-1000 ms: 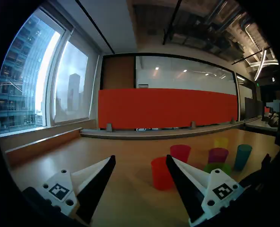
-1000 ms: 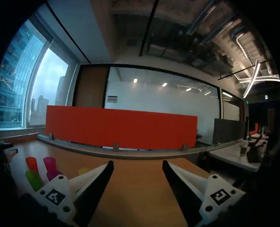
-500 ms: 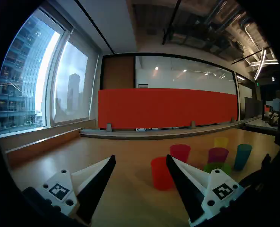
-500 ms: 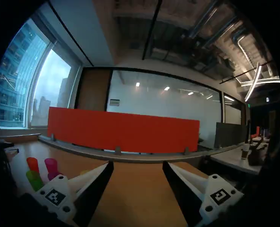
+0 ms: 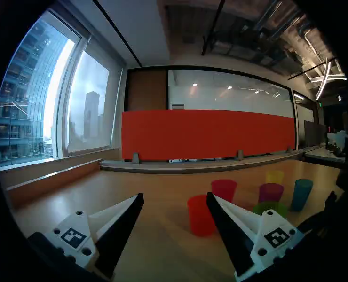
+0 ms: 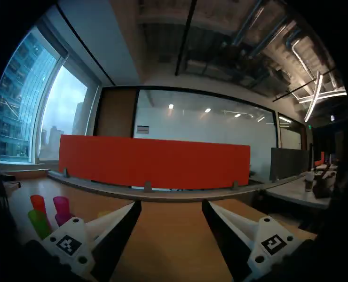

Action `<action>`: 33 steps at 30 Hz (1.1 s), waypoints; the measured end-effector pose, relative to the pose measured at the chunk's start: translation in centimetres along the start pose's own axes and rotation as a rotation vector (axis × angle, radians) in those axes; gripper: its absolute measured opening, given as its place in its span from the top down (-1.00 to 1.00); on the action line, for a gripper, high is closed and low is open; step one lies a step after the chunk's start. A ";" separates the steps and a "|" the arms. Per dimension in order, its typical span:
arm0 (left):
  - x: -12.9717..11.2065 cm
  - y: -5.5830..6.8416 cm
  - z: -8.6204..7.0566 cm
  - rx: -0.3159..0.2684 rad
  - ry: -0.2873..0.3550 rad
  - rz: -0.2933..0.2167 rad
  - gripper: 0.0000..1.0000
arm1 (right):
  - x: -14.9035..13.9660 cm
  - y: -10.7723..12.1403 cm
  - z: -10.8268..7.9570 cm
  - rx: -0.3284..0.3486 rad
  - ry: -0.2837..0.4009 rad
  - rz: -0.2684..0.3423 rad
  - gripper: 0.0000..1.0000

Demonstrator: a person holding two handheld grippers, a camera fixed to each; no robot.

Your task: Pour water

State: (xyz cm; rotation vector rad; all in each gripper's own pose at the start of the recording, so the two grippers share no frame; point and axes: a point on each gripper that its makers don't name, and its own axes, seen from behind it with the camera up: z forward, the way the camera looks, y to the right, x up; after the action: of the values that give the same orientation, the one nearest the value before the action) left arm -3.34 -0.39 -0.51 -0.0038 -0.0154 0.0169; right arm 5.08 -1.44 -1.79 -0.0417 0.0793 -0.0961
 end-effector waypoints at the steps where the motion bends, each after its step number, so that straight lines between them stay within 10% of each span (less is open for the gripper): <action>1: 0.0 0.0 0.0 0.000 0.000 0.000 -0.98 | -0.3 -0.2 0.2 0.009 -0.002 0.009 -0.99; 11: 0.0 0.0 0.0 0.000 0.000 0.000 -0.99 | -3.7 -0.8 1.2 0.034 -0.043 0.084 -1.00; 33: 0.0 0.1 0.0 0.000 0.000 0.000 -0.99 | -7.6 -0.6 0.5 0.038 -0.084 0.033 -1.00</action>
State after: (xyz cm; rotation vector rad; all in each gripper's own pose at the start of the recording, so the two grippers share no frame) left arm -3.36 -0.32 -0.47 -0.0040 -0.0155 0.0168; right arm -2.44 -1.29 -0.72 -0.0063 -0.0058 -0.0632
